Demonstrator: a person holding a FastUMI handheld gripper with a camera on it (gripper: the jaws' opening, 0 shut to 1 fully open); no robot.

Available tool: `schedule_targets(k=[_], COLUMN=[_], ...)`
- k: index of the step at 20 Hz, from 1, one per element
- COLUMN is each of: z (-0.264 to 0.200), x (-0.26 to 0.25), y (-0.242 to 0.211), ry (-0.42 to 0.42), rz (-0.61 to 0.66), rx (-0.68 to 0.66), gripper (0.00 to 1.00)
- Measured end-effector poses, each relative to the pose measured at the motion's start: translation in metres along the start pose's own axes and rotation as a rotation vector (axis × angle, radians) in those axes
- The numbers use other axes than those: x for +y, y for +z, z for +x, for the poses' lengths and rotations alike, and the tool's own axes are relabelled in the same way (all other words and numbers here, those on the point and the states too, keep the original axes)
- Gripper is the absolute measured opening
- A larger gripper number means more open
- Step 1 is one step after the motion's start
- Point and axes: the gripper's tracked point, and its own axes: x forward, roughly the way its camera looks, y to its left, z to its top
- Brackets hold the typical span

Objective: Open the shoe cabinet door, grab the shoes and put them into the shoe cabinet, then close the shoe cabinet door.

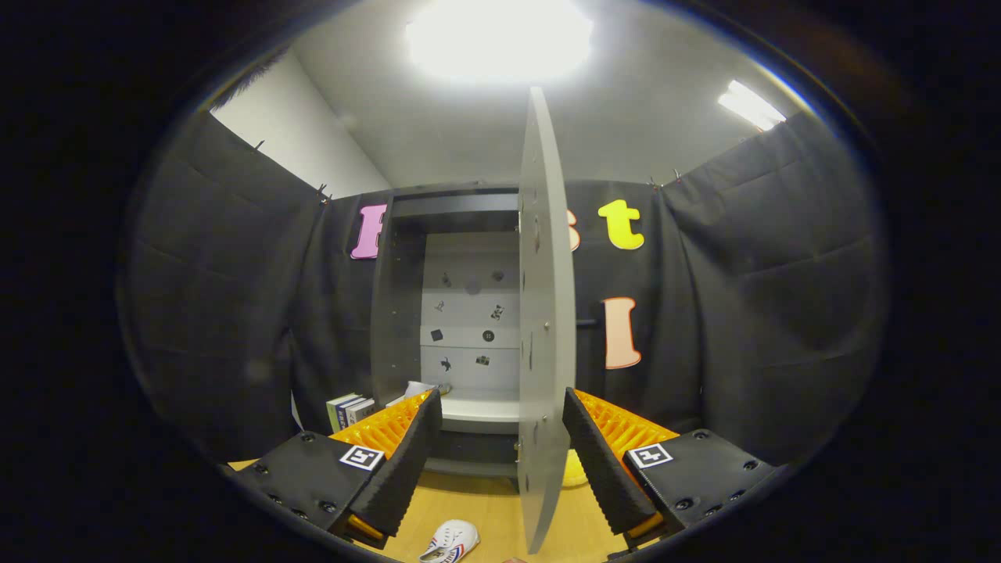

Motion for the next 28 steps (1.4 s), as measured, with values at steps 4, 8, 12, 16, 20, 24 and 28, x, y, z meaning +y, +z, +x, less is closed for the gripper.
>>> schedule_targets(k=[4,8,12,16,20,24,28], z=[0.008,0.019,0.027,0.034,0.040,0.043,0.043], x=[0.026,0.043,0.053,0.062,0.077,0.088,0.094], y=[-0.059,-0.123,-0.177,-0.217,-0.257,-0.294,-0.331], ry=[0.007,0.005,0.002,0.017,0.046,0.072,0.091], rz=[0.061,0.120,0.139,0.111,0.090,0.088,0.082], rx=[0.122,0.262,0.369,0.441,0.518,0.592,0.687], gripper=[0.97,0.98,0.98,0.98,0.98,0.97,0.98])
